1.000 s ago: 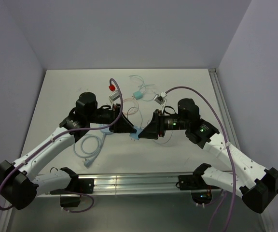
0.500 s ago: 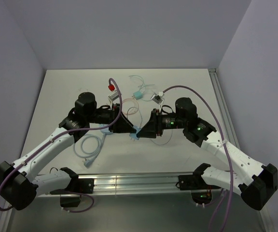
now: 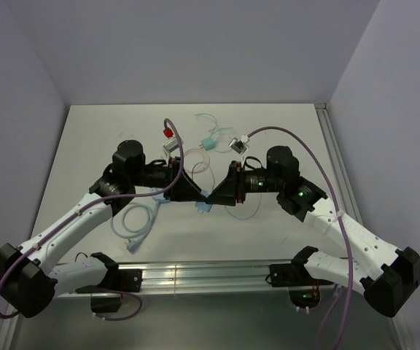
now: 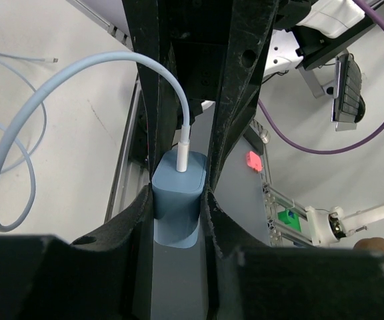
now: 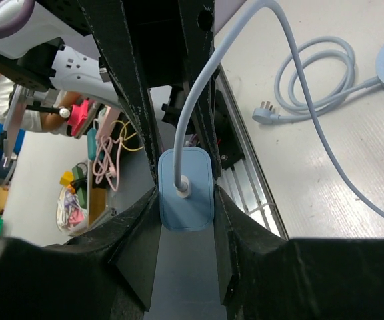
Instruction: Insert the plug
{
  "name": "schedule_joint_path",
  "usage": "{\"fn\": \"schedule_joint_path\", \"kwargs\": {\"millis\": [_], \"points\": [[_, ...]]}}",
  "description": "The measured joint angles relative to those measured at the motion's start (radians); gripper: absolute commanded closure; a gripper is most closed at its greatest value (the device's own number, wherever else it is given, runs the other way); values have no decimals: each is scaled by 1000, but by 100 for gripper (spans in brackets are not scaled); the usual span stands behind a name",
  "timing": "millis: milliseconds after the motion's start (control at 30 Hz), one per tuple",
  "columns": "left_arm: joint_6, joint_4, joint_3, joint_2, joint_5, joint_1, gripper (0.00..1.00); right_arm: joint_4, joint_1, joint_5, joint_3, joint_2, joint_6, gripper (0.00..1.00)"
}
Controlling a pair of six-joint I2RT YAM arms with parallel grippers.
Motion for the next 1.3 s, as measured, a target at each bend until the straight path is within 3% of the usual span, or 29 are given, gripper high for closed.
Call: {"fn": "schedule_joint_path", "kwargs": {"millis": [167, 267, 300, 333, 367, 400, 467, 500, 600, 667, 767, 867, 900, 933, 1000, 1167, 1267, 1300], "points": [[-8, 11, 0, -3, 11, 3, 100, 9, 0, -13, 0, 0, 0, 64], [-14, 15, 0, -3, 15, 3, 100, 18, 0, -22, 0, 2, 2, 86], [-16, 16, 0, -4, 18, 3, 100, 22, 0, -26, 0, 3, 3, 100], [-19, 16, 0, -5, 18, 4, 99, 26, 0, -28, 0, 4, 6, 100], [-20, 16, 0, -5, 19, 5, 91, 30, 0, -29, 0, 5, 6, 100], [-21, 16, 0, -6, 19, 5, 69, 32, 0, -28, 0, 5, 6, 100], [-16, 10, 0, -6, 11, 7, 44, 30, 0, -24, 0, 5, 6, 100], [-5, 3, 0, -6, 1, 8, 24, 29, 0, -17, 0, 4, 3, 100], [18, -56, 3, -18, -64, 24, 11, 3, 2, 47, 0, 0, -8, 100], [36, -100, 5, -45, -112, 38, 9, -25, 2, 104, 0, -1, -16, 100], [66, -163, 18, -114, -197, 54, 11, -67, 2, 203, -2, -1, -18, 100], [85, -239, 51, -185, -346, 55, 24, -82, 2, 299, -8, 0, -6, 100], [85, -271, 67, -206, -419, 55, 48, -81, 2, 333, -13, 0, 0, 100], [76, -304, 84, -217, -494, 56, 64, -81, 4, 359, -20, 0, 6, 100], [70, -365, 111, -214, -648, 64, 82, -80, 8, 431, -36, 0, 25, 100], [20, -442, 62, -113, -870, 211, 84, -71, 26, 581, -60, 2, 71, 100], [-25, -454, -40, -45, -936, 327, 100, -51, 44, 639, -62, 16, 89, 100], [-34, -461, -60, -23, -951, 351, 100, -41, 50, 652, -62, 26, 92, 100]]}}
